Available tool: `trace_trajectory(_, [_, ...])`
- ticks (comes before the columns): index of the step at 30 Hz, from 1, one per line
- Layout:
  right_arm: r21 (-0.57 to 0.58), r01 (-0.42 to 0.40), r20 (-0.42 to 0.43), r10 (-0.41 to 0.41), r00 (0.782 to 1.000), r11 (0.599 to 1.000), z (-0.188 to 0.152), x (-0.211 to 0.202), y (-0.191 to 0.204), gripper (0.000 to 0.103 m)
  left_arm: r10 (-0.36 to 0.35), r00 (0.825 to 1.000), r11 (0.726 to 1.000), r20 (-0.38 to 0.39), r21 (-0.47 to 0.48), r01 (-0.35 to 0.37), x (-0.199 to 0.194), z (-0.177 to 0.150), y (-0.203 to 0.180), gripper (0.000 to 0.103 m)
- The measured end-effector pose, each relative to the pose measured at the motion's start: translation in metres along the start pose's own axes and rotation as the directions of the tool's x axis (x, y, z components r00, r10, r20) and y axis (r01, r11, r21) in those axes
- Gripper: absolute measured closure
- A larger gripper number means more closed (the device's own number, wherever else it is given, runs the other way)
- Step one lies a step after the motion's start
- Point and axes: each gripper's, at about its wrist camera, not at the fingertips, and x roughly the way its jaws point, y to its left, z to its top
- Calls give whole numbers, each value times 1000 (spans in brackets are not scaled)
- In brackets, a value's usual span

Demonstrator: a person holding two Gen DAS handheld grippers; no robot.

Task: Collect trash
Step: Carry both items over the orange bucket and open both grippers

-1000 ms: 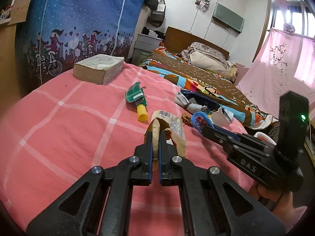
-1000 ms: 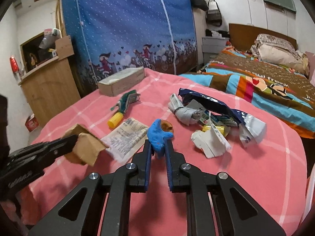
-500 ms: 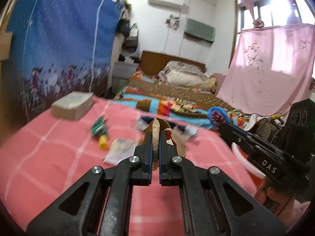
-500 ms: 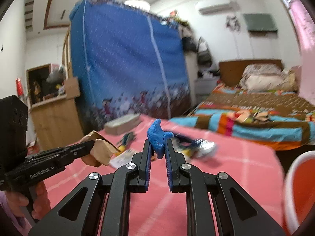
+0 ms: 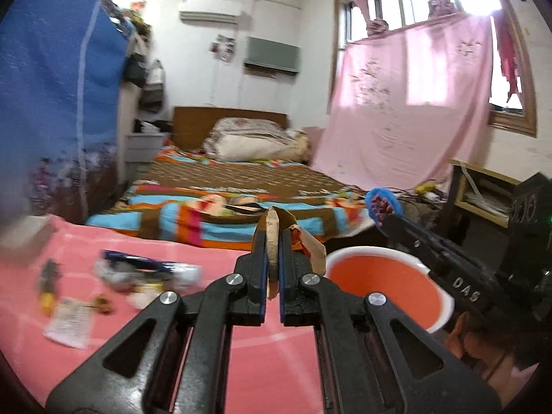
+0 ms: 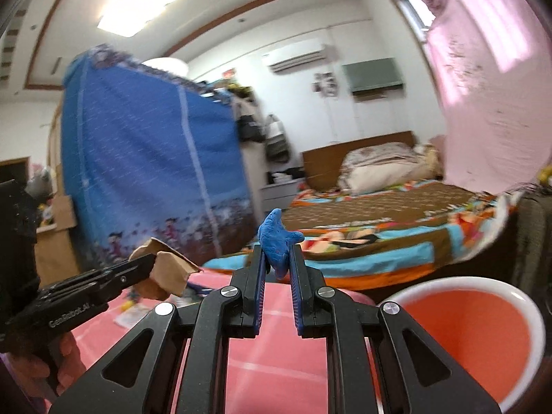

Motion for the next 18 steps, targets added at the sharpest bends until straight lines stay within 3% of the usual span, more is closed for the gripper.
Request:
trace_trajectory(10, [117, 205, -84, -196, 977, 972, -15, -21, -73, 91, -110, 980, 994, -165, -25, 107, 56, -10, -54, 94])
trace_trajectory(18, [157, 295, -187, -265, 946, 943, -29, -19, -100, 90, -131, 936, 991, -328, -71, 114, 96, -22, -80, 92])
